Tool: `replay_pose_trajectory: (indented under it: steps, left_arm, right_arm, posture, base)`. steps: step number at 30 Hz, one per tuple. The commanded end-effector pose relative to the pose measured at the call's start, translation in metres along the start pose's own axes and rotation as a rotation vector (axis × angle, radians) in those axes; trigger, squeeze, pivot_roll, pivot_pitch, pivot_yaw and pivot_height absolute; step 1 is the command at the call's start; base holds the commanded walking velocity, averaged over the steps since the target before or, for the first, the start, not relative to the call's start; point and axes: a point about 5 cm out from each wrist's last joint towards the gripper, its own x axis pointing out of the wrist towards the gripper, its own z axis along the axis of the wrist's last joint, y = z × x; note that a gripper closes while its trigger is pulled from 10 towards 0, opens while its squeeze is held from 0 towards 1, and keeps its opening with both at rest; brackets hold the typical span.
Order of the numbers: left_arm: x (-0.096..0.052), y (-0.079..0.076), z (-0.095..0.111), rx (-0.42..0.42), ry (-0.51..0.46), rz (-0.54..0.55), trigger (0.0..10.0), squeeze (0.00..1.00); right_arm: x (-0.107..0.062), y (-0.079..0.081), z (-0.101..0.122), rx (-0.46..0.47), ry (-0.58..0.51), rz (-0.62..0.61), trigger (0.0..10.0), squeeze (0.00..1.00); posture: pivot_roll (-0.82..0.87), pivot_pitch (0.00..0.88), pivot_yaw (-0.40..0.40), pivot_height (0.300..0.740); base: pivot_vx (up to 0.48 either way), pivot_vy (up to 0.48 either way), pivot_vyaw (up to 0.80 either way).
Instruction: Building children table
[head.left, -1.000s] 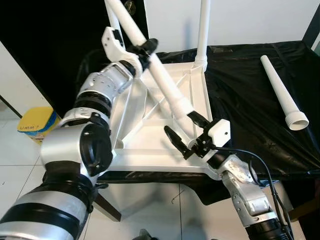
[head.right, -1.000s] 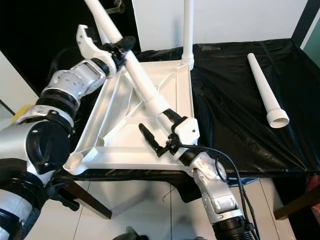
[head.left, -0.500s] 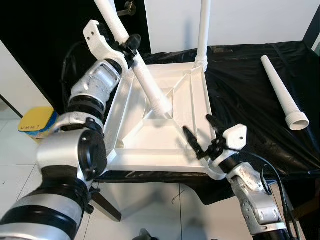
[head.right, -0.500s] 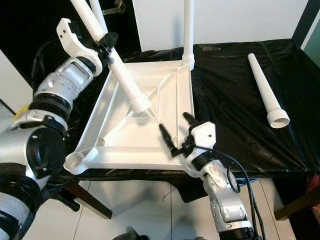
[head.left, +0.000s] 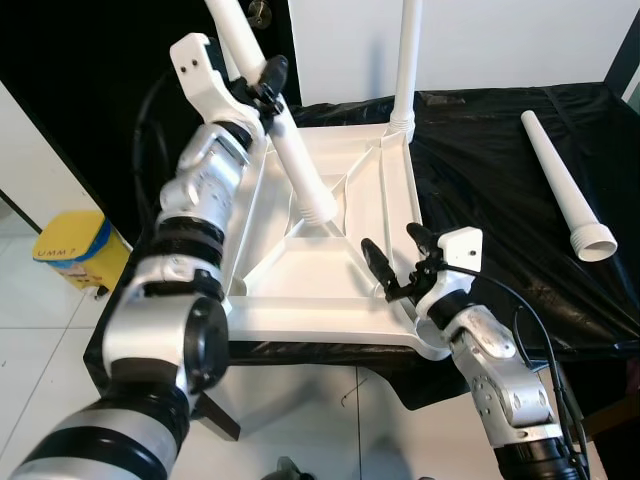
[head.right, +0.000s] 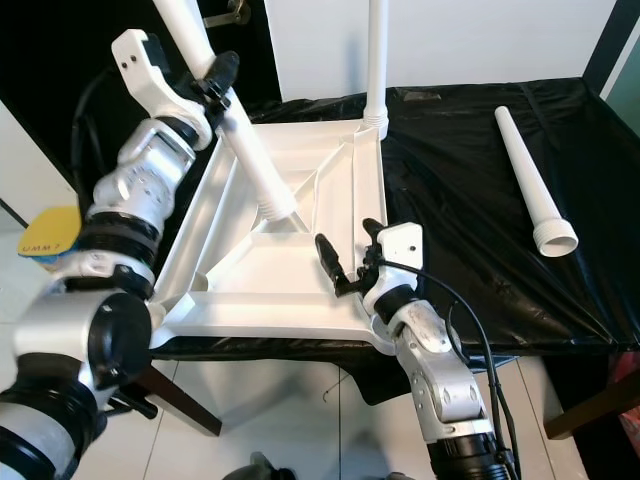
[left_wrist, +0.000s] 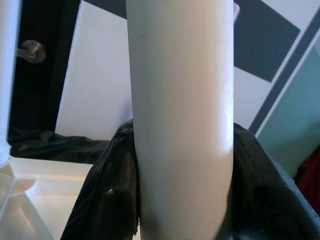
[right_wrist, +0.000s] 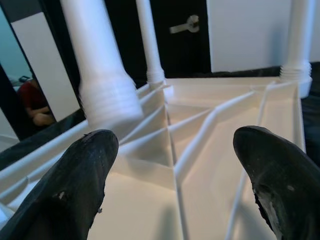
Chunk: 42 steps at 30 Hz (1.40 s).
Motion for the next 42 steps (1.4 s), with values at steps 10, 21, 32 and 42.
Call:
replay_pose_trajectory:
  steps: [10,21,32,42]
  left_arm:
    - [-0.001,-0.042,-0.007,0.074,-0.029,-0.237,10.0,0.0]
    - [-0.011,-0.091,-0.04,0.091,0.031,-0.378,10.0,0.0]
    - [-0.027,-0.138,-0.061,0.081,0.069,-0.511,10.0,0.0]
    - [-0.033,-0.154,-0.061,0.073,0.063,-0.548,10.0,0.0]
  right_arm:
    - [0.006,0.011,0.002,-0.046,0.033,0.099,10.0,0.0]
    - [0.016,0.011,0.007,-0.135,0.01,0.091,10.0,0.0]
    - [0.025,0.002,0.009,-0.203,0.014,0.035,10.0,0.0]
    - [0.028,0.001,0.003,-0.2,0.049,0.0,10.0,0.0]
  posture:
    - [-0.07,0.031,0.054,0.74]
    - [-0.07,0.031,0.047,0.74]
    - [-0.06,0.039,0.046,0.74]
    - [-0.05,0.043,0.047,0.74]
  base:
    - [0.0,0.0,0.0]
    - [0.0,0.0,0.0]
    - [0.0,0.0,0.0]
    - [0.0,0.0,0.0]
